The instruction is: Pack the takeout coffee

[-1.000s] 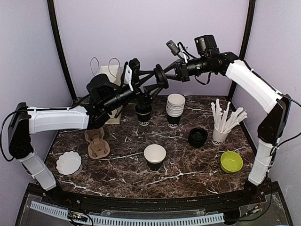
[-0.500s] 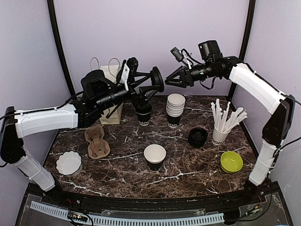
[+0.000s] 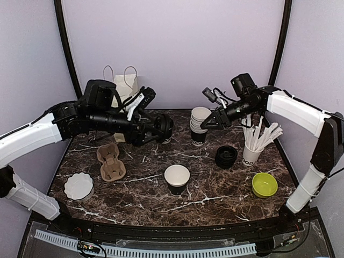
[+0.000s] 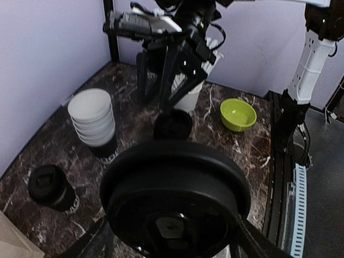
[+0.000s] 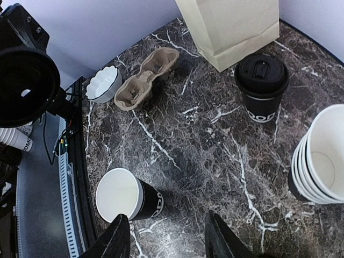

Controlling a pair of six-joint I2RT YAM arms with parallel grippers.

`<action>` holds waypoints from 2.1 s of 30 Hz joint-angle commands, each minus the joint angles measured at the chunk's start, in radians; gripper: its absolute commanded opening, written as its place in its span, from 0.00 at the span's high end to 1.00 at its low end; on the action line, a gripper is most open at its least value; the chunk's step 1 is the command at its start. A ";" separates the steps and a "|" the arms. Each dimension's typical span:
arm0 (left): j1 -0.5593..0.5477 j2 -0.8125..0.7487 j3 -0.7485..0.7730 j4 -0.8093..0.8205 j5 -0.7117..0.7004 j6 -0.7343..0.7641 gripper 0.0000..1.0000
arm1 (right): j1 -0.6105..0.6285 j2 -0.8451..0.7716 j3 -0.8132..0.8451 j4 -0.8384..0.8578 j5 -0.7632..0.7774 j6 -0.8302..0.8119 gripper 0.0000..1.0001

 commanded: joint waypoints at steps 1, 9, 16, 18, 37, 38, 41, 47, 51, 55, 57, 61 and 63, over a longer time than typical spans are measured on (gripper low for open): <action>-0.021 0.012 0.039 -0.277 0.002 -0.031 0.35 | 0.005 -0.010 -0.010 -0.024 -0.021 -0.034 0.53; -0.100 0.201 0.188 -0.490 -0.073 0.039 0.36 | 0.051 -0.034 -0.089 -0.018 0.018 -0.028 0.53; -0.161 0.339 0.304 -0.597 -0.179 0.117 0.36 | 0.065 -0.038 -0.088 -0.052 0.074 -0.046 0.54; -0.177 0.365 0.324 -0.612 -0.200 0.129 0.37 | 0.065 -0.037 -0.087 -0.084 0.086 -0.065 0.54; -0.226 0.495 0.386 -0.627 -0.274 0.203 0.36 | 0.057 -0.036 -0.119 -0.075 0.181 -0.054 0.54; -0.226 0.503 0.386 -0.628 -0.283 0.206 0.36 | 0.057 -0.035 -0.119 -0.076 0.183 -0.054 0.54; -0.226 0.513 0.386 -0.627 -0.295 0.210 0.36 | 0.057 -0.036 -0.120 -0.074 0.184 -0.053 0.54; -0.227 0.521 0.407 -0.633 -0.288 0.214 0.36 | 0.057 -0.033 -0.127 -0.073 0.186 -0.052 0.54; -0.230 0.520 0.435 -0.633 -0.271 0.215 0.36 | 0.057 -0.033 -0.125 -0.073 0.189 -0.052 0.54; -0.232 0.529 0.437 -0.625 -0.253 0.214 0.36 | 0.057 -0.025 -0.122 -0.074 0.192 -0.053 0.54; -0.232 0.533 0.439 -0.630 -0.263 0.213 0.36 | 0.057 -0.023 -0.123 -0.077 0.190 -0.052 0.54; -0.232 0.513 0.438 -0.632 -0.285 0.197 0.36 | 0.057 -0.023 -0.124 -0.076 0.189 -0.054 0.54; -0.232 0.490 0.430 -0.625 -0.314 0.179 0.34 | 0.057 -0.022 -0.121 -0.078 0.185 -0.055 0.54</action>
